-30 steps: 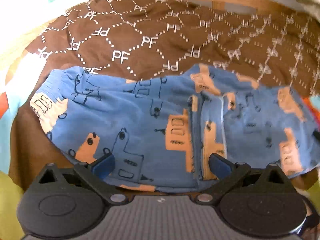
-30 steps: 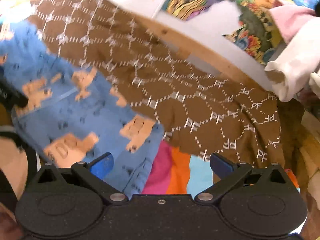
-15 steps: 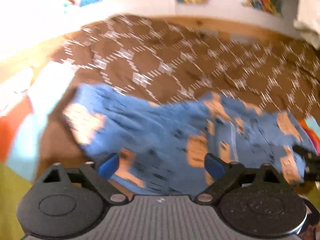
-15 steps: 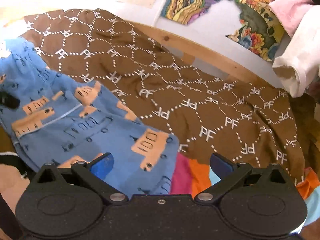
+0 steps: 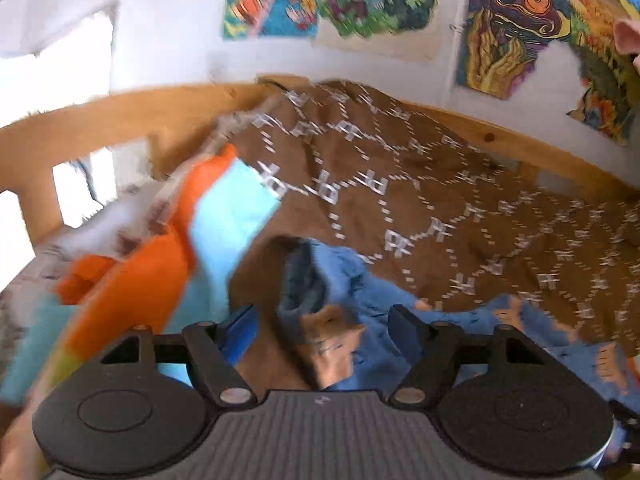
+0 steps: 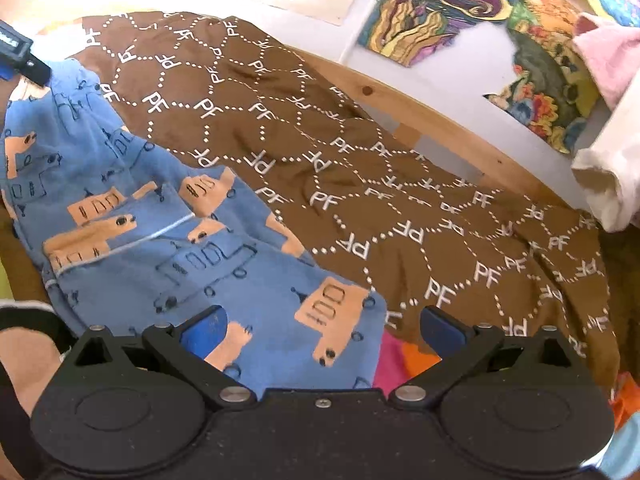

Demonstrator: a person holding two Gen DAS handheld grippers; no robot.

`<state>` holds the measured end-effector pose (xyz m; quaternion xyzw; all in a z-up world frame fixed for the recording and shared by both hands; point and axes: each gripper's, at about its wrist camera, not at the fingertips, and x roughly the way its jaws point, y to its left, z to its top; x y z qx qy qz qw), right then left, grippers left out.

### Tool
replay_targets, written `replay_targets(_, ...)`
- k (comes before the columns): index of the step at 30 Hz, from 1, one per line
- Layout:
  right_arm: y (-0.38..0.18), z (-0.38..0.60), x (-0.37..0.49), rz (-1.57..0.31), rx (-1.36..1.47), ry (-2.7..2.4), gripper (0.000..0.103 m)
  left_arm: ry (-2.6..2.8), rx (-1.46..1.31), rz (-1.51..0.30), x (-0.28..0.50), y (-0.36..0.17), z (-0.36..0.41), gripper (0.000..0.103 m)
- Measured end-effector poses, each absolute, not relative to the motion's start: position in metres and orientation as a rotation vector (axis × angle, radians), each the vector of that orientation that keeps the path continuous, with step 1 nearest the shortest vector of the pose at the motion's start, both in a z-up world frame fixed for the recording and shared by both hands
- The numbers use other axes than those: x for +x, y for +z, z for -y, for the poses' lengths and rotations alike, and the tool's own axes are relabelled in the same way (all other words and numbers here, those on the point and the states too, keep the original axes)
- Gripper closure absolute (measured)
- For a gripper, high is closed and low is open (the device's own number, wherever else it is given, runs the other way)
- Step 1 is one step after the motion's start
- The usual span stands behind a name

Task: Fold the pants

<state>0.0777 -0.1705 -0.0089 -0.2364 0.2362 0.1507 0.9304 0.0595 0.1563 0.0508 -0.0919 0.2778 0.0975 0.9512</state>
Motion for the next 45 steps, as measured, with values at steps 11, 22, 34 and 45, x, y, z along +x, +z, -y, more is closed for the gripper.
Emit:
replay_targets(11, 0.014, 0.089, 0.170, -0.458, -0.480, 0.630, 0.001, 0.135, -0.241, -0.590, 0.070, 0.043, -0.167, 0.032)
replay_targets(22, 0.019, 0.005, 0.242, -0.671, -0.303, 1.214, 0.068, 0.112, -0.250, -0.629, 0.077, 0.042, -0.180, 0.062)
replay_targets(34, 0.012, -0.011, 0.241, -0.649, -0.364, 1.174, 0.103, 0.135, -0.249, -0.638, 0.079, 0.042, -0.182, 0.071)
replay_targets(45, 0.023, -0.005, 0.247, -0.595, -0.287, 1.150, 0.100, 0.136, -0.290, -0.646, 0.078, 0.042, -0.188, 0.068)
